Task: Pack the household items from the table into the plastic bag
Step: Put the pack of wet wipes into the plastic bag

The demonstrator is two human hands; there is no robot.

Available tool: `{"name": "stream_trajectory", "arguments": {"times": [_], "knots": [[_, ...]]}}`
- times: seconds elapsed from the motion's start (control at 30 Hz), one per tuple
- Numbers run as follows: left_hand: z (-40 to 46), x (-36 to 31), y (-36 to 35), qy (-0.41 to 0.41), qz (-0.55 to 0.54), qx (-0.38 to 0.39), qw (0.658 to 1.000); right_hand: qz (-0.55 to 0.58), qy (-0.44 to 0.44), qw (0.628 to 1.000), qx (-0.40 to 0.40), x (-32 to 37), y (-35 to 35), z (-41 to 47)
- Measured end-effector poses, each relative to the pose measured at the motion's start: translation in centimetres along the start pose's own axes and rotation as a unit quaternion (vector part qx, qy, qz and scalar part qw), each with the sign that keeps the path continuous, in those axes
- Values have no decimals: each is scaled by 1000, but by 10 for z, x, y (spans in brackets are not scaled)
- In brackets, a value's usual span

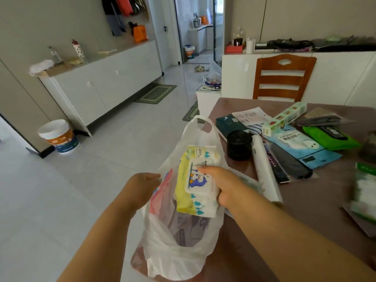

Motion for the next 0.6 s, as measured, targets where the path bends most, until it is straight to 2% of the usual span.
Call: {"name": "stream_trajectory", "arguments": {"times": [0.17,0.3,0.37,0.43,0.47,0.53,0.6], "knots": [[10,6,6,-10,-66,34,997,-23,-29,999,-9,-23,-14,25],[21,14,7,-1,-49,39,998,-120,-88,988,-35,-51,-10,55],[27,18,6,11,-33,43,998,-220,-104,969,-48,-57,-9,54],[31,21,7,12,-27,46,999,-376,-52,921,-82,-48,-7,39],[33,22,8,13,-25,47,999,-419,-2,903,-102,-39,-3,30],[35,23,10,17,-23,51,998,-417,100,889,-160,-19,12,15],[35,22,10,20,-11,53,998,-395,167,863,-267,3,41,11]]}}
Point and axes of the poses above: each hand's wrist, its own z-axis towards the middle knuckle, its own y-axis out of the back of the hand, x = y × z, the point moved 1 cm from there along z, towards the middle knuckle, and after that the axes turned 2 degrees about x, right-handed, at the moved point
